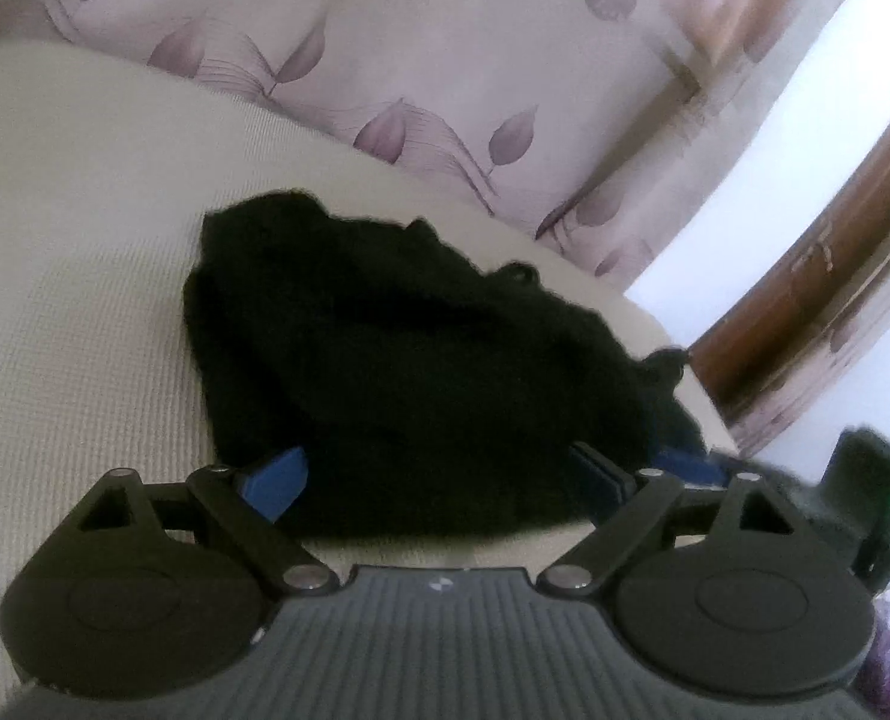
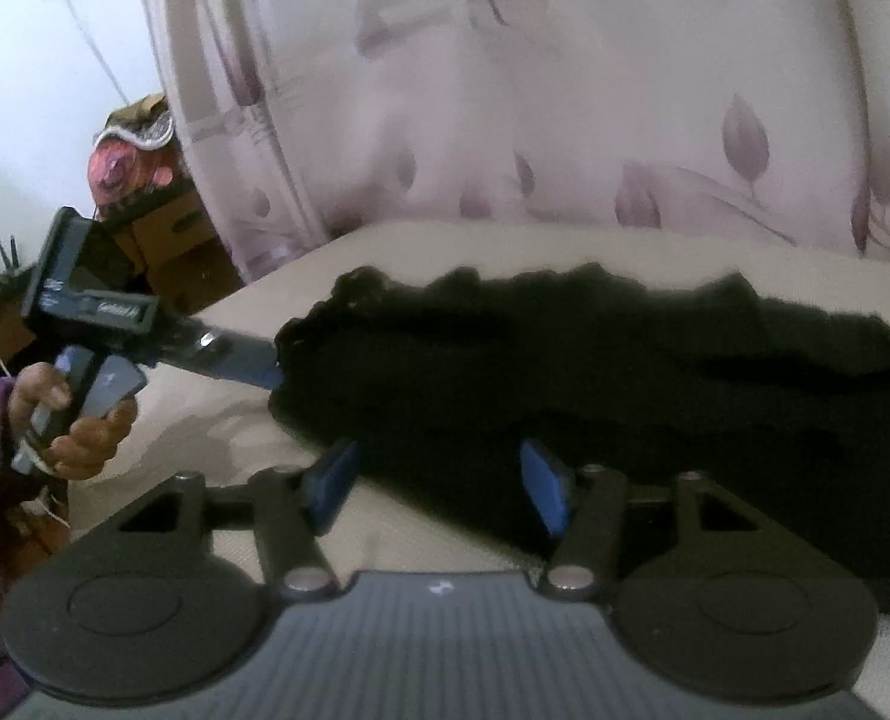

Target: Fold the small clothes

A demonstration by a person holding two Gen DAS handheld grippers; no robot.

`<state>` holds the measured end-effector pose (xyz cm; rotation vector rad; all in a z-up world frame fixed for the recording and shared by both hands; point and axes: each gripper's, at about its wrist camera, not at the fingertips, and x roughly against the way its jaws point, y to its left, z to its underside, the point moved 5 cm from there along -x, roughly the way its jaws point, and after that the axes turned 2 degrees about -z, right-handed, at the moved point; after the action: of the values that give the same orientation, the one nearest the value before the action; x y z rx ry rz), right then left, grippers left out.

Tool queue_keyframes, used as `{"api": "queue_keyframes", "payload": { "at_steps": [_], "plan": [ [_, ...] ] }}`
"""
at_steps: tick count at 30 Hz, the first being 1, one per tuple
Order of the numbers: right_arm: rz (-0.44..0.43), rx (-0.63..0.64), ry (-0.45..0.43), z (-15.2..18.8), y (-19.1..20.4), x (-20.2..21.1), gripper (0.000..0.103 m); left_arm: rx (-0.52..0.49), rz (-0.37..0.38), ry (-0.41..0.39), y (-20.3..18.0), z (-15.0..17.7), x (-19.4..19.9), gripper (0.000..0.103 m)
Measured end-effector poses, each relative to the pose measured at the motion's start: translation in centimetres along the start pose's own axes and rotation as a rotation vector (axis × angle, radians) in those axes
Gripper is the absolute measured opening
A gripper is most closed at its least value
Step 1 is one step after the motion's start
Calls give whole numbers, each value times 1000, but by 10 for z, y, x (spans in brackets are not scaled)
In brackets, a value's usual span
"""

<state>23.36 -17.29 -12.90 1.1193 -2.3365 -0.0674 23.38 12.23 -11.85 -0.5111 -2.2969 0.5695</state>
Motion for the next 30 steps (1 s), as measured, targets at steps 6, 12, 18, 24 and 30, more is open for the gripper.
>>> {"api": "queue_keyframes", "payload": {
  "at_steps": [6, 12, 18, 24, 30],
  "plan": [
    [20, -90, -42, -3, -21, -2, 61, 123, -91, -176, 32, -59, -21, 92],
    [71, -145, -81, 0, -46, 13, 63, 288, -208, -451, 68, -82, 25, 92],
    [103, -64, -50, 2, -51, 25, 63, 128, -125, -277, 38, -50, 41, 97],
    [105, -25, 68, -4, -55, 4, 62, 29, -11, -63, -2, -20, -2, 99],
    [190, -80, 66, -57, -105, -33, 61, 132, -81, -107, 15, -39, -38, 102]
  ]
}}
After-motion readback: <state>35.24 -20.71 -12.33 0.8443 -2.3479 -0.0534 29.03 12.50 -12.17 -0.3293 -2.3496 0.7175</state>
